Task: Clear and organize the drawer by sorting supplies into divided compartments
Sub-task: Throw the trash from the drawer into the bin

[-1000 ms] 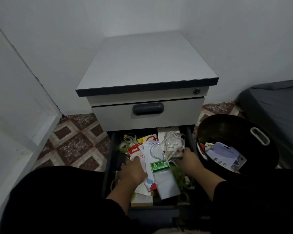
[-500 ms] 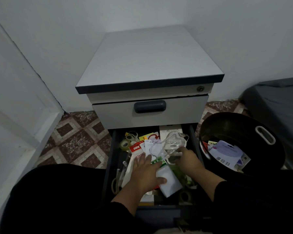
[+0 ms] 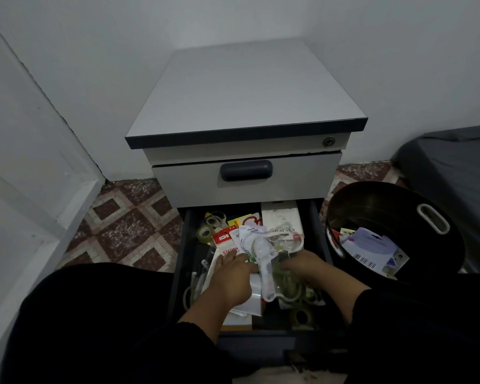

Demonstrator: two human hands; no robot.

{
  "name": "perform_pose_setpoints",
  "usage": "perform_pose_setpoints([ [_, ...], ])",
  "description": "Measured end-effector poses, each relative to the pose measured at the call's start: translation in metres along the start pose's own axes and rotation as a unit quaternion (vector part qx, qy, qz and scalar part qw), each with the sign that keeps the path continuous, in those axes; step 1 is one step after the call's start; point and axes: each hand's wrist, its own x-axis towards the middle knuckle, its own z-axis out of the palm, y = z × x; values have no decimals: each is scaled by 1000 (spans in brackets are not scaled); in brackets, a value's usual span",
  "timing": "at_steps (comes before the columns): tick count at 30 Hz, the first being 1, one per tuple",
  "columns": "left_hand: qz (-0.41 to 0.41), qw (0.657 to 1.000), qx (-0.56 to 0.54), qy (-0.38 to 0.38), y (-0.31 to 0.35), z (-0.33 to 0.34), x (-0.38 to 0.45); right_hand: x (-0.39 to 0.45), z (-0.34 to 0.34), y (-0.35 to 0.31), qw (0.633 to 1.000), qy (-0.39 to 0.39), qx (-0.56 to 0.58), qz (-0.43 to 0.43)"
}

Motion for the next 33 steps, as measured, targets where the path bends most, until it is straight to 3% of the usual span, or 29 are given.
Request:
perform_pose_setpoints([
  [11, 57, 998, -13, -7, 1, -5, -4, 9, -4, 3, 994, 63, 88, 13],
  [17, 38, 998, -51, -3, -2, -6, -2, 6, -8, -6, 998, 48, 27, 19],
  [20, 9, 999, -41, 24, -3, -9, -1, 6, -11, -5, 994, 84, -64, 2],
  [25, -35, 999, -23, 35, -1, -14, -1, 4, 0, 0, 979, 38, -202, -11],
  [33, -127, 987, -50, 86, -7, -4, 0, -2, -2, 0, 973, 57, -220, -25],
])
